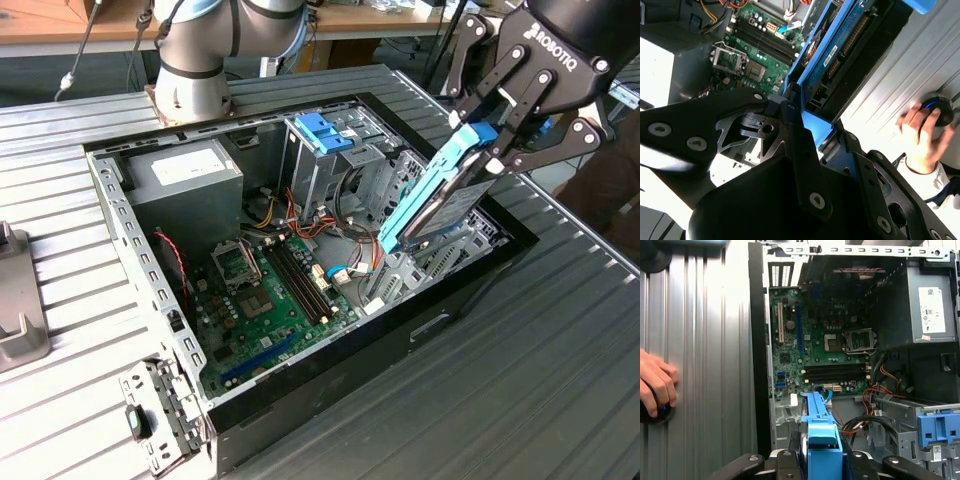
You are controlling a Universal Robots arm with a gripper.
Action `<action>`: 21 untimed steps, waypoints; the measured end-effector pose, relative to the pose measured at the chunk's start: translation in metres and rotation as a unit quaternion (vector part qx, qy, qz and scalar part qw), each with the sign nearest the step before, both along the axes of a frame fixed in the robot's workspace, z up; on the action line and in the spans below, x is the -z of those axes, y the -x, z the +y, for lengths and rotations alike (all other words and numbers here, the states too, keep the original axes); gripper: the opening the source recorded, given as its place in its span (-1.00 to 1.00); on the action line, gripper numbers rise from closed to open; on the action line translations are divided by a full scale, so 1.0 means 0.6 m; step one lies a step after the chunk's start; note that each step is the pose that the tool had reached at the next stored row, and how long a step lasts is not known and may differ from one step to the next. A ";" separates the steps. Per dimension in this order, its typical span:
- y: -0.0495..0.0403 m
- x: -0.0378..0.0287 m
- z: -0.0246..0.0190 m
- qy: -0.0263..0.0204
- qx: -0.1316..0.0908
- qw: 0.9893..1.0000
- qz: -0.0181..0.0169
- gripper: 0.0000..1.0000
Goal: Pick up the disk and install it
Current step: 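Pick up the disk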
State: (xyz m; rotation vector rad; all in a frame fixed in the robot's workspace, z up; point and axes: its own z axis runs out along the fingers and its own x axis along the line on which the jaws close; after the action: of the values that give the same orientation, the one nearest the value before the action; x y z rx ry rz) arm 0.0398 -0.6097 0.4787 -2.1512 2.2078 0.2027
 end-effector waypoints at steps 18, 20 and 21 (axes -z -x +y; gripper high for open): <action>-0.109 0.004 0.0000 0.000 0.000 1.000 0.000 -0.26; -0.119 0.004 0.0000 0.000 0.000 1.000 0.001 -0.26; -0.128 0.004 0.0000 0.000 0.000 1.000 0.001 -0.26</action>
State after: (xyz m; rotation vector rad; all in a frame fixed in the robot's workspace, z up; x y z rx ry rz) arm 0.1164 -0.6097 0.4761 -2.1515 2.2085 0.2041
